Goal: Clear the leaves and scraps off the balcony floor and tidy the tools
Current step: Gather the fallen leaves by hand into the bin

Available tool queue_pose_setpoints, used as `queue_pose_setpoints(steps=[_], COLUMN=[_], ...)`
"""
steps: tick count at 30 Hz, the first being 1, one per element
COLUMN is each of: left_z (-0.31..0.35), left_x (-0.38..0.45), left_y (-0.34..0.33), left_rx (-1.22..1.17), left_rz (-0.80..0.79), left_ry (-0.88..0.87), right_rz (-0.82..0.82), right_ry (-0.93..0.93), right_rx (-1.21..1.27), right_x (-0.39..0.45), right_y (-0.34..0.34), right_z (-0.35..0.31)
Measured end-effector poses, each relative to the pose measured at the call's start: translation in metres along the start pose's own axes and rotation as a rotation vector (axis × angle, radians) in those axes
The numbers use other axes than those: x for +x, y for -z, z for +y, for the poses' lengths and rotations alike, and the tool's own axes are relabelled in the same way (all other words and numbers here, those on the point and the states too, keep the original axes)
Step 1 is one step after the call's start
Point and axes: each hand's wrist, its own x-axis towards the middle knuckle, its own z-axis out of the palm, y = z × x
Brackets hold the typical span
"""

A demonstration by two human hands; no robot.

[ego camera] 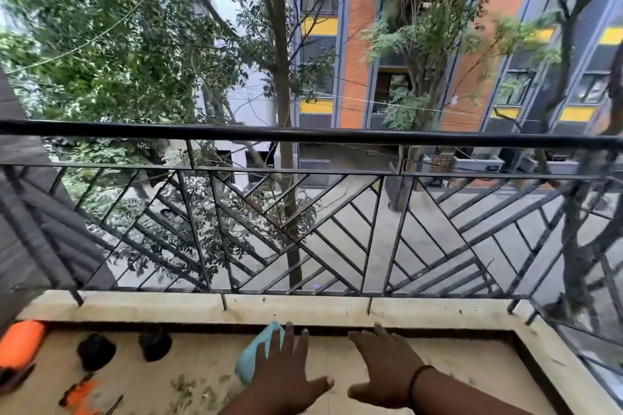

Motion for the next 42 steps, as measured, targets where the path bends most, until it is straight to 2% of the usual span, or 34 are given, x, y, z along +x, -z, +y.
queue_pose_setpoints(steps=[5,7,9,10,12,13,22,32,42], left_z=[-0.018,-0.024,-0.028,-0.028,-0.028,-0.027,-0.033,-0.059,-0.053], left_x=[-0.003,-0.004,-0.004,-0.004,-0.009,-0.011,-0.012,0.004,0.082], left_y=[-0.006,-0.006,-0.001,-0.001,0.0,0.003,0.0,-0.021,-0.034], left_rx=[0.061,0.135,0.132,0.138,0.119,0.129,0.135,0.072,0.091], left_rz=[0.024,0.205,0.303,0.292,0.137,0.108,0.096,-0.029,-0.221], left_ry=[-0.058,-0.104,-0.099,-0.11,-0.093,-0.09,-0.039,0.125,0.264], right_rz=[0.041,0.069,0.072,0.068,0.078,0.084,0.106,0.06,-0.089], right_ry=[-0.028,-0.044,-0.05,-0.042,-0.027,-0.021,0.021,0.107,0.135], right_rx=[-0.07,-0.112,-0.141,-0.148,-0.158,-0.165,-0.171,-0.161,-0.113], right_x=[0.008,0.01,0.01,0.01,0.01,0.01,0.027,0.085,0.173], right_y=[-0.006,-0.011,-0.012,-0.012,-0.011,-0.012,-0.01,-0.029,-0.051], right_z=[-0.006,-0.009,-0.011,-0.013,-0.015,-0.016,-0.022,-0.016,0.05])
